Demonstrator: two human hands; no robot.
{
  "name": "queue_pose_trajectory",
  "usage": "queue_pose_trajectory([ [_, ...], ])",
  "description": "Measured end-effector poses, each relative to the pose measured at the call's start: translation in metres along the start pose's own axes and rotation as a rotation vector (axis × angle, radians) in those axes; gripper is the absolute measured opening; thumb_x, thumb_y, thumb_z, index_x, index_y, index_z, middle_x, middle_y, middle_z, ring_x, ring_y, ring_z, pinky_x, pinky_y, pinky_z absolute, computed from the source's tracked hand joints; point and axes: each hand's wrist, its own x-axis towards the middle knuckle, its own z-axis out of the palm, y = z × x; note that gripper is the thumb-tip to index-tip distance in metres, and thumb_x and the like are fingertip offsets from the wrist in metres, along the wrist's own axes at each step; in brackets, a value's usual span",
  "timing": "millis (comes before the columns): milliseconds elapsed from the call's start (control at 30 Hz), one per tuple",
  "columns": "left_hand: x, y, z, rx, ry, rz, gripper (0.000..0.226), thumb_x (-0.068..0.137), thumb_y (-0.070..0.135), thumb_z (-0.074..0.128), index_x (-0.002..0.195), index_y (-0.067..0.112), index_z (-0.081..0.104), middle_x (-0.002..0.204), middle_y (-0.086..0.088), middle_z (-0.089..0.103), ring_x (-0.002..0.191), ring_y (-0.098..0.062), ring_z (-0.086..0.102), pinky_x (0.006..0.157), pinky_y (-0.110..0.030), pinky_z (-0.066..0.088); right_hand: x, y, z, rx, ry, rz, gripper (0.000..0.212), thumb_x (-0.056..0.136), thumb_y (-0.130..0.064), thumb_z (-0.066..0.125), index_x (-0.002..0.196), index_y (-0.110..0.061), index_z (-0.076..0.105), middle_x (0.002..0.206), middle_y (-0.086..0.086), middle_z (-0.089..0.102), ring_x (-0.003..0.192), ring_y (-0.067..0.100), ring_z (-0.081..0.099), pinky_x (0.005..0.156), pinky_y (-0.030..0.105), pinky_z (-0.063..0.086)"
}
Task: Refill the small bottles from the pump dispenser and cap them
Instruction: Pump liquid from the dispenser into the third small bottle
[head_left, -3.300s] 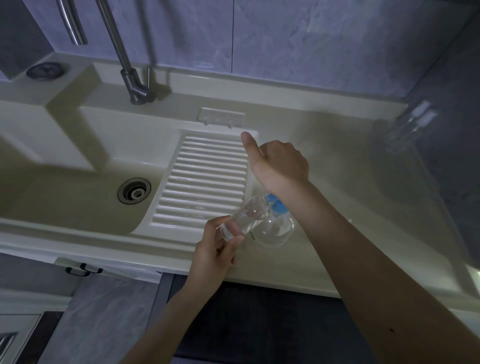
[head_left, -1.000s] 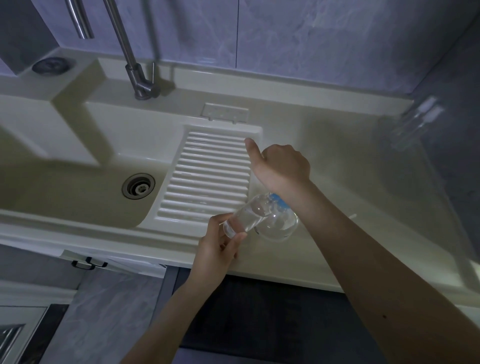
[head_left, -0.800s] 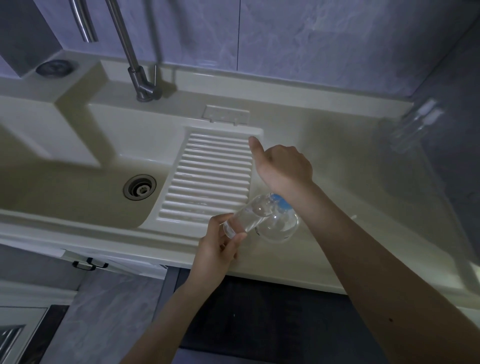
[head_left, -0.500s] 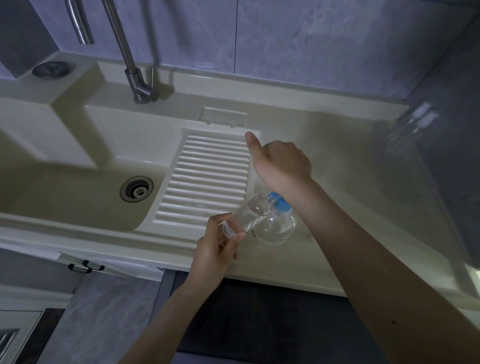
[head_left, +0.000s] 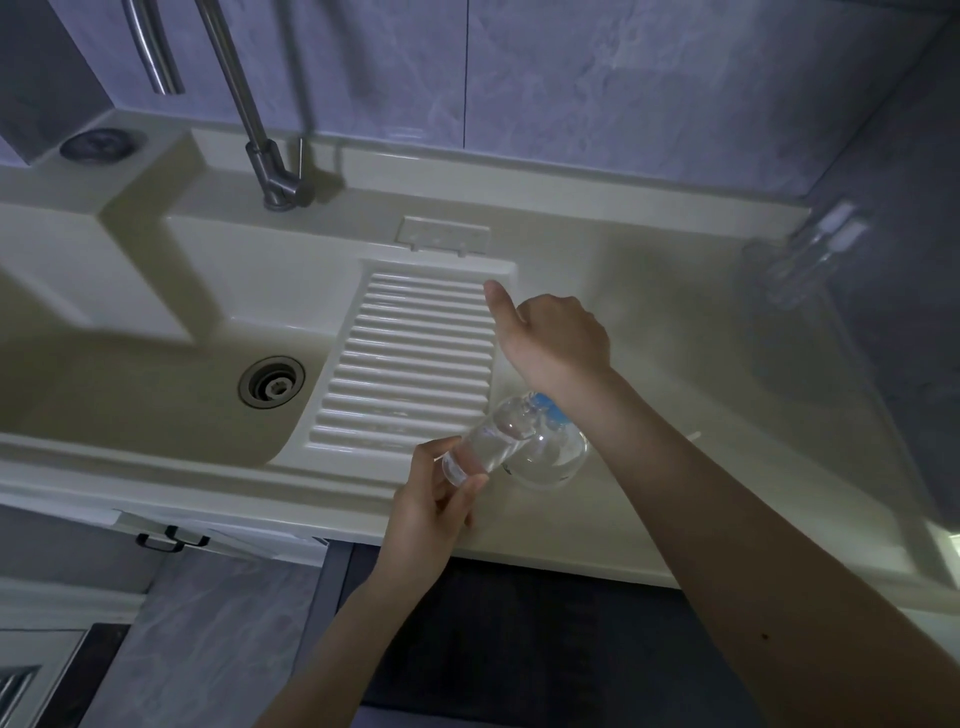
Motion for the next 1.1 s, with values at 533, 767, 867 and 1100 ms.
queue_pose_trajectory([
  [533,0.005,0.008,0.001,-0.034,-0.018,0.058,0.031,0.090,-0.002,0.056,0.106,0.024,0.046,0.084,0.008,0.060,0.055,-0.016,0.052,0.055,-0.024,0.048,-0.001,-0.002,-0.010,0.071,0.034,0.008,0.069,0.096,-0.061,0.013,0.051,-0.014,0.036,0.054,0.001,0.045,0.054,0.019,0.047,0.059,0.031,0.035],
  [767,0.003,0.001,0.003,-0.023,0.027,0.016,0.032,0.090,0.000,0.058,0.107,0.024,0.046,0.083,-0.002,0.064,0.052,-0.014,0.053,0.053,-0.024,0.049,-0.001,-0.001,0.000,0.029,0.020,-0.012,0.069,0.095,-0.061,0.014,0.052,-0.014,0.039,0.057,0.001,0.046,0.060,0.023,0.051,0.065,0.032,0.038],
  [867,0.004,0.001,0.002,-0.017,0.020,0.027,0.032,0.090,0.000,0.058,0.107,0.025,0.047,0.083,0.003,0.064,0.053,-0.014,0.054,0.054,-0.023,0.048,-0.002,0.000,-0.001,0.034,0.008,-0.005,0.068,0.096,-0.061,0.014,0.052,-0.014,0.038,0.056,0.000,0.045,0.058,0.021,0.048,0.066,0.032,0.038],
  [1100,0.003,0.006,0.003,-0.033,0.021,0.063,0.031,0.090,0.000,0.057,0.106,0.025,0.047,0.090,0.003,0.063,0.056,-0.017,0.054,0.058,-0.026,0.050,-0.001,-0.005,-0.014,0.113,-0.010,0.006,0.068,0.096,-0.061,0.014,0.052,-0.014,0.036,0.056,0.000,0.045,0.054,0.017,0.046,0.057,0.031,0.033],
])
